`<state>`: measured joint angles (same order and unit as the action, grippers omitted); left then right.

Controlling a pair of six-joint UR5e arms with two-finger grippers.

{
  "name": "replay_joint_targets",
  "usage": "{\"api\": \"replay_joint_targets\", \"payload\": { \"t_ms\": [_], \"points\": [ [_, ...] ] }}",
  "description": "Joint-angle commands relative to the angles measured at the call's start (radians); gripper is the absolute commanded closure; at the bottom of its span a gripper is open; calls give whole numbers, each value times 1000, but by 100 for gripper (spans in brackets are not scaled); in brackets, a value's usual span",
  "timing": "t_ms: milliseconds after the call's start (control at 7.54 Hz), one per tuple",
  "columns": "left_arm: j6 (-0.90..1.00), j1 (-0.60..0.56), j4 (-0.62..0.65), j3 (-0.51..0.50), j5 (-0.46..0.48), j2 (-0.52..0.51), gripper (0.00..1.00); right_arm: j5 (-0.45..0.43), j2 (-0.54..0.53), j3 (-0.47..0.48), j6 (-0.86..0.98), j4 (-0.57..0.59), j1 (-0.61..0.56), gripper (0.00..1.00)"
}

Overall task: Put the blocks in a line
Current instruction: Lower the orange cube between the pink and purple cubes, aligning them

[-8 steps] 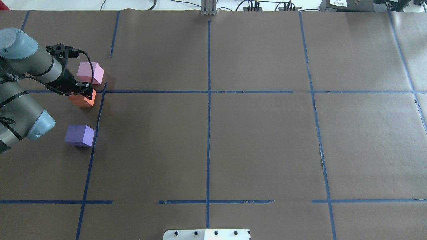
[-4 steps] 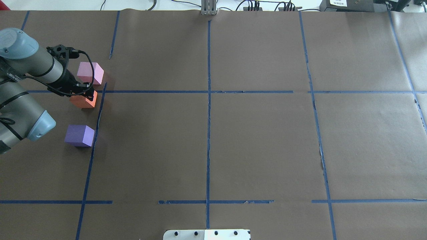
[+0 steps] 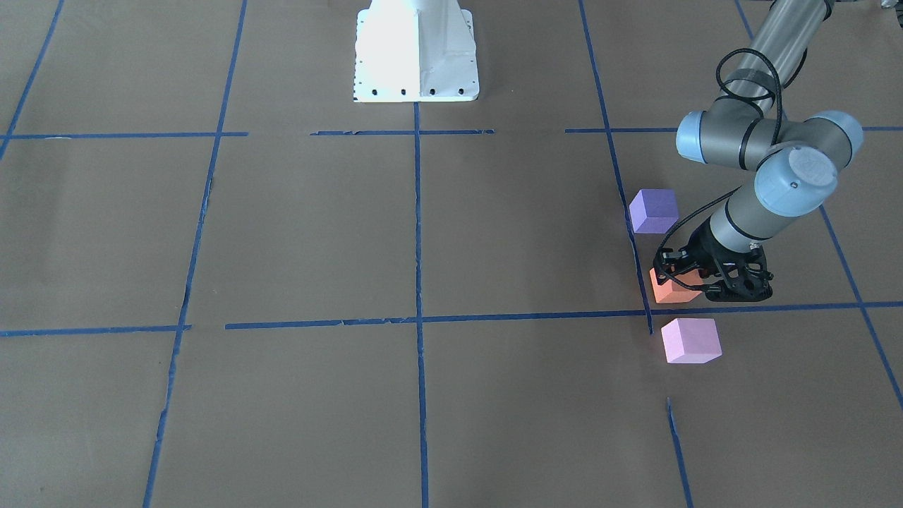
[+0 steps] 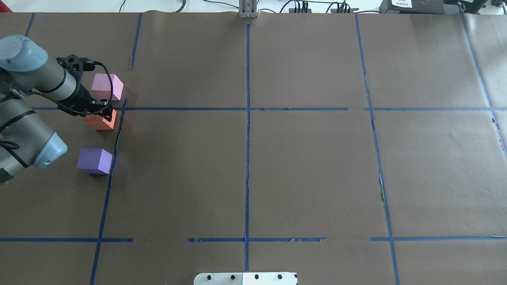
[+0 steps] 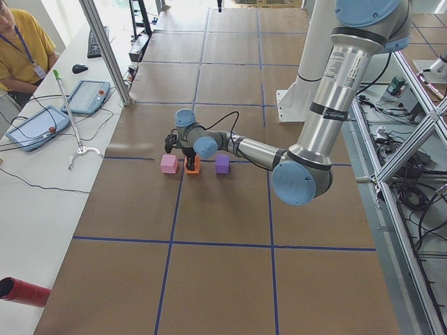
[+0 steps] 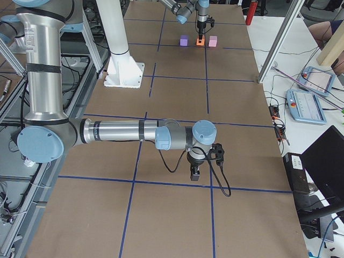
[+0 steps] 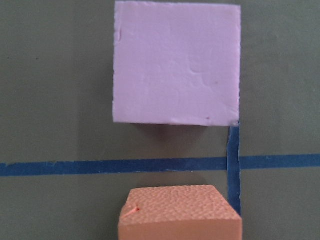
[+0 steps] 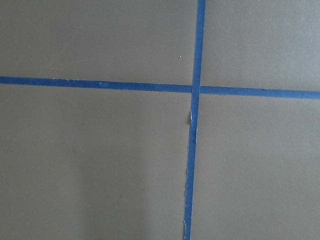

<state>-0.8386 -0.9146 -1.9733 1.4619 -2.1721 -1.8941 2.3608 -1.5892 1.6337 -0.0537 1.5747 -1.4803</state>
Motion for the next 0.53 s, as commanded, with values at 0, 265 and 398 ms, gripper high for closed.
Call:
{"api": "replay_joint_targets", "payload": {
  "t_ms": [0,265,398],
  "points": [
    [-1,5,1,0,-2,1,41,0,0,0,0,1,0,0],
    [3,5,1,-2,2,1,3,0,0,0,0,-1,0,0],
    [3,8,1,-2,2,1,1,0,0,0,0,1,0,0]
  ]
}}
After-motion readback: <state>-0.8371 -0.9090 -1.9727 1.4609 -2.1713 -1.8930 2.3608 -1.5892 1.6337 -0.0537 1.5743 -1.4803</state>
